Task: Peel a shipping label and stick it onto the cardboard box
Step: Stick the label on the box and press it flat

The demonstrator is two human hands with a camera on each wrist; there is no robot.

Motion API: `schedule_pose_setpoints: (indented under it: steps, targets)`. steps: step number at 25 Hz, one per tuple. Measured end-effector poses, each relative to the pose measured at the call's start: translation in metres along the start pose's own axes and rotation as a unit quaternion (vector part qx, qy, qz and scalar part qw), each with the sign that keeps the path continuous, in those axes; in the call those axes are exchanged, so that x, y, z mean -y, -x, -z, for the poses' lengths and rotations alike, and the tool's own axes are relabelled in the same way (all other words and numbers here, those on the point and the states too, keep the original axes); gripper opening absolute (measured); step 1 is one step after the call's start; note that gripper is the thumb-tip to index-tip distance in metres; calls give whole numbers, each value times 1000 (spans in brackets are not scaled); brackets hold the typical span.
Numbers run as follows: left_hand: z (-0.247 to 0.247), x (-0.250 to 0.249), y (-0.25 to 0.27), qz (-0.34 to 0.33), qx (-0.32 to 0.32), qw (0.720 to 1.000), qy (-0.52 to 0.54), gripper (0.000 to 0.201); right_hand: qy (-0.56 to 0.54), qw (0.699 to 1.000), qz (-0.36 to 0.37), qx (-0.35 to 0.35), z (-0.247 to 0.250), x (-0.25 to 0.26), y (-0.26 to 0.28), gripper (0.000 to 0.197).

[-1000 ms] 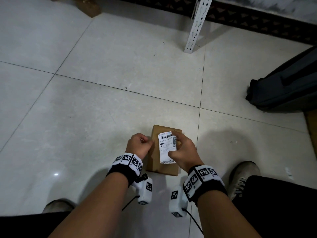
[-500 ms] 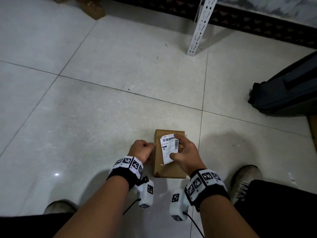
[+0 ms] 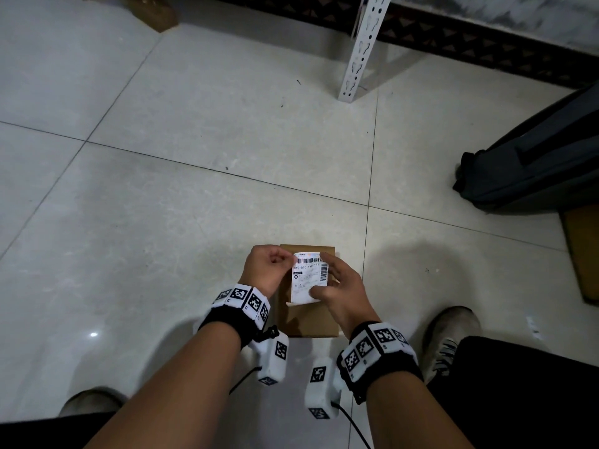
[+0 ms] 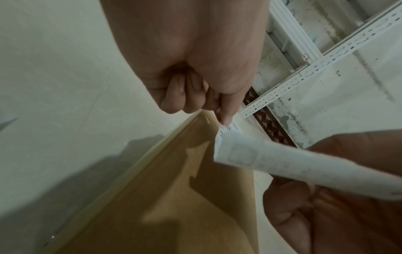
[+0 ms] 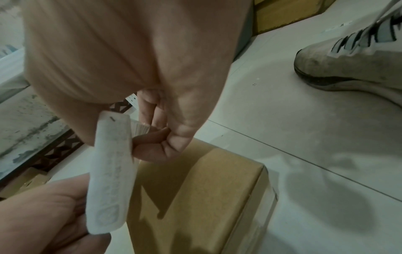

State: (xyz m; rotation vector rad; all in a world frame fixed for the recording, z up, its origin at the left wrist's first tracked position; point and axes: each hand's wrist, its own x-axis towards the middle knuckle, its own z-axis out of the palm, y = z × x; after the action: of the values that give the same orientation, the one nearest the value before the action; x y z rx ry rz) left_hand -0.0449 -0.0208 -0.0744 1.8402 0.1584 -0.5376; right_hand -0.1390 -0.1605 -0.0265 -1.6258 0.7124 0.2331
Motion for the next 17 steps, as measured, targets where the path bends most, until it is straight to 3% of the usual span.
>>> schedule_pose_setpoints:
  steps: [10, 17]
  targets:
    - [-1, 2, -7, -15, -11, 998, -53, 11, 134, 990, 35, 25, -5, -1, -2, 84]
    - [-1, -3, -5, -44, -18, 993, -110, 13, 166, 984, 62, 26, -5, 8, 1, 75]
